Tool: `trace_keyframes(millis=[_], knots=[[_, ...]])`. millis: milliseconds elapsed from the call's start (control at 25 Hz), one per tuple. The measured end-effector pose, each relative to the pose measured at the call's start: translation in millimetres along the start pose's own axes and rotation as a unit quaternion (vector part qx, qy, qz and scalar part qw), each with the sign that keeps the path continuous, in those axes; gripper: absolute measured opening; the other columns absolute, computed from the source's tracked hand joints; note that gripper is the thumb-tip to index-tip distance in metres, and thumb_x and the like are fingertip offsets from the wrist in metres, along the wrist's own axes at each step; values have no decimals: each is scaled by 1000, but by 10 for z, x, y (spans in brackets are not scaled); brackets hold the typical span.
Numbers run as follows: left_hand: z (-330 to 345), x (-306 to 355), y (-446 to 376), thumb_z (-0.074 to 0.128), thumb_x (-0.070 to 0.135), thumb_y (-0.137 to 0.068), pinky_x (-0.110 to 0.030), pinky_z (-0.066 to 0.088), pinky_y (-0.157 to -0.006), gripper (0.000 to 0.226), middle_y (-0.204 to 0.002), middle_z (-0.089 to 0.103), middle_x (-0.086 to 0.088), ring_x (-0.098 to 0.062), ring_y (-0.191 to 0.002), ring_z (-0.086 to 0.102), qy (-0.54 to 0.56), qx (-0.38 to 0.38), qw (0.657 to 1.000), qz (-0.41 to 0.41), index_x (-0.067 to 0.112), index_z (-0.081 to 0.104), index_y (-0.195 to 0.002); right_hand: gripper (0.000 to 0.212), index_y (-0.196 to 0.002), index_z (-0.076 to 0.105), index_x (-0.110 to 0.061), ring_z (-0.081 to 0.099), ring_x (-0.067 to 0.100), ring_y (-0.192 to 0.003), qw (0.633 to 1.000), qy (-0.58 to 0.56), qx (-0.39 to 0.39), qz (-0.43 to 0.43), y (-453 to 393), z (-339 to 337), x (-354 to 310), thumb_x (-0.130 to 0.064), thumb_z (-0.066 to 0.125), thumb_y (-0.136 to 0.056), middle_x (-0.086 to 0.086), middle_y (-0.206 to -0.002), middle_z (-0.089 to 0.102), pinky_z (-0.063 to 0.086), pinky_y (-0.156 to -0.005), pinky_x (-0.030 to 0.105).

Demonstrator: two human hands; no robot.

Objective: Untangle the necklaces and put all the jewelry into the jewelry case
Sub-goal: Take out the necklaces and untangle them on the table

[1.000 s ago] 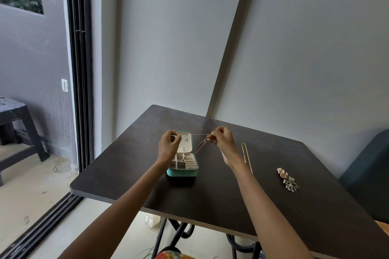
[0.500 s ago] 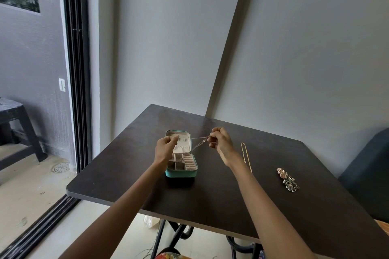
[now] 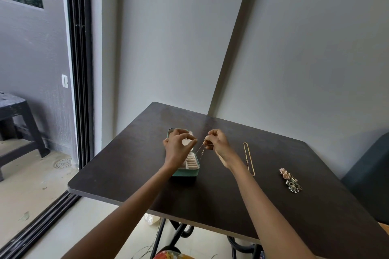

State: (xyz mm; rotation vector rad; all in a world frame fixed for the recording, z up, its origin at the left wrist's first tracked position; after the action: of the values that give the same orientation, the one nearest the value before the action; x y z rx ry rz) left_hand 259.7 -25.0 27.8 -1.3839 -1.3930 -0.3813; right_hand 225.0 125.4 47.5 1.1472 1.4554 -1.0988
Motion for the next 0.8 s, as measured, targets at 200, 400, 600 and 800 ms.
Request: trace_keyframes(millis=[200,400,600,800], knots=[[94,74,69,71,41,-78,-34,22,-88,11,-114,58,11,-8,-112,45,-54,-19,998,18,35,73,-86,15,-91,46,-13,56,12,-70,1000,14,2,-15,3,17,58,-2,55,-91,5,-79,51,50,-63,20],[97,84,79,70,43,-78,-34,22,-87,11,-115,57,11,-10,-113,45,-86,5,996,10,37,72,-87,17,-91,47,-13,60,14,-70,1000,7,7,-26,-6,3,44,-1,59,-89,7,-80,52,53,-65,21],[106,44,33,69,42,-79,-34,19,-88,9,-122,55,10,-11,-119,43,-87,-12,996,8,35,71,-84,17,-91,47,-12,62,13,-71,999,-4,8,-31,-5,-34,34,-1,59,-89,7,-80,55,54,-69,24],[85,-24,1,70,37,-80,-43,24,-103,12,-113,54,13,-10,-115,47,46,-43,998,-21,36,60,-73,17,-86,45,-14,60,14,-67,996,16,87,-12,-17,-151,95,0,53,-91,8,-79,54,54,-63,21]])
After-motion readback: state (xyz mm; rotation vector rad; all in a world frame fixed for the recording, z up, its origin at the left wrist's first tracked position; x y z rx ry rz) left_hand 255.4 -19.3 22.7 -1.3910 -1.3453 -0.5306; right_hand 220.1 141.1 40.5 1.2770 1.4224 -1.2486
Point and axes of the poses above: each hand's wrist, its own y-axis away from the middle knuckle, its own z-axis out of the palm, x = y × z, the point moved 6 cm from there along -y, towards the middle knuckle
